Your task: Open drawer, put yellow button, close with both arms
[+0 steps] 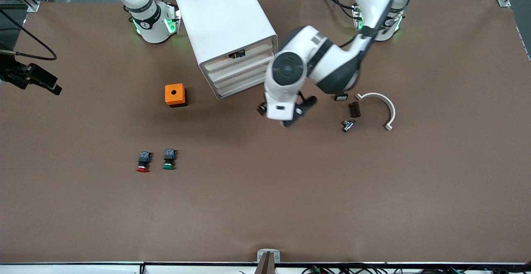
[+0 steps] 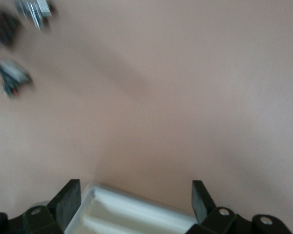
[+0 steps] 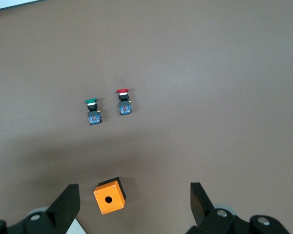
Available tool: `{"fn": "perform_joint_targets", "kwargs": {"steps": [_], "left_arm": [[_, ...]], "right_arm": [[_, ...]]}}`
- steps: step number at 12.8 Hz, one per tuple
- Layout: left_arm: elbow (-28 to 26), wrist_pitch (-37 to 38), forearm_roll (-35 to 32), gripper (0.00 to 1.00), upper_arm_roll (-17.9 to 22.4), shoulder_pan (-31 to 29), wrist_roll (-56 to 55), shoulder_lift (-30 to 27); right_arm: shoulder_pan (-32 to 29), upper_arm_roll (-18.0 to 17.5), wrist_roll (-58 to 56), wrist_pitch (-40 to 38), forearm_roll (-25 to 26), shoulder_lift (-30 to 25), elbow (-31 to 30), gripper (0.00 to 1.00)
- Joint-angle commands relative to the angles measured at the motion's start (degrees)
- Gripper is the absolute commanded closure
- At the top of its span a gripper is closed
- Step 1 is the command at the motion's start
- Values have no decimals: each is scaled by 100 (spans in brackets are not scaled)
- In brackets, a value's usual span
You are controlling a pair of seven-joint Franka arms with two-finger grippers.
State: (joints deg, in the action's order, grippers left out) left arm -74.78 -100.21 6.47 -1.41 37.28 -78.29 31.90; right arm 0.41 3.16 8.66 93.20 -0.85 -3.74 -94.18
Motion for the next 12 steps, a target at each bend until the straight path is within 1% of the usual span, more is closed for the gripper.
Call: {"fn": "perform_joint_targets", "kwargs": {"steps": [1, 3, 6, 8, 11, 12], "left_arm": [[-89, 80, -558, 0, -26, -430, 391, -463], [-98, 150, -691, 0, -35, -922, 1110, -824], [-98, 702, -691, 0, -35, -1546, 2358, -1290], [-107, 906, -691, 0, -70, -1951, 3158, -1562], [-194, 1283, -682, 0, -52, -2356, 4222, -2019], [-343, 1337, -682, 0, -52, -2514, 4565, -2247]], "right_arm": [[-41, -17, -66, 93, 120, -83, -92, 0], [-58, -17, -58, 137, 120, 109, 75, 0], [-85, -8, -66, 382, 137, 382, 216, 0], [-76, -8, -66, 462, 172, 497, 321, 0], [-59, -8, -58, 454, 164, 506, 295, 0], [-59, -8, -66, 445, 173, 497, 295, 0]]}}
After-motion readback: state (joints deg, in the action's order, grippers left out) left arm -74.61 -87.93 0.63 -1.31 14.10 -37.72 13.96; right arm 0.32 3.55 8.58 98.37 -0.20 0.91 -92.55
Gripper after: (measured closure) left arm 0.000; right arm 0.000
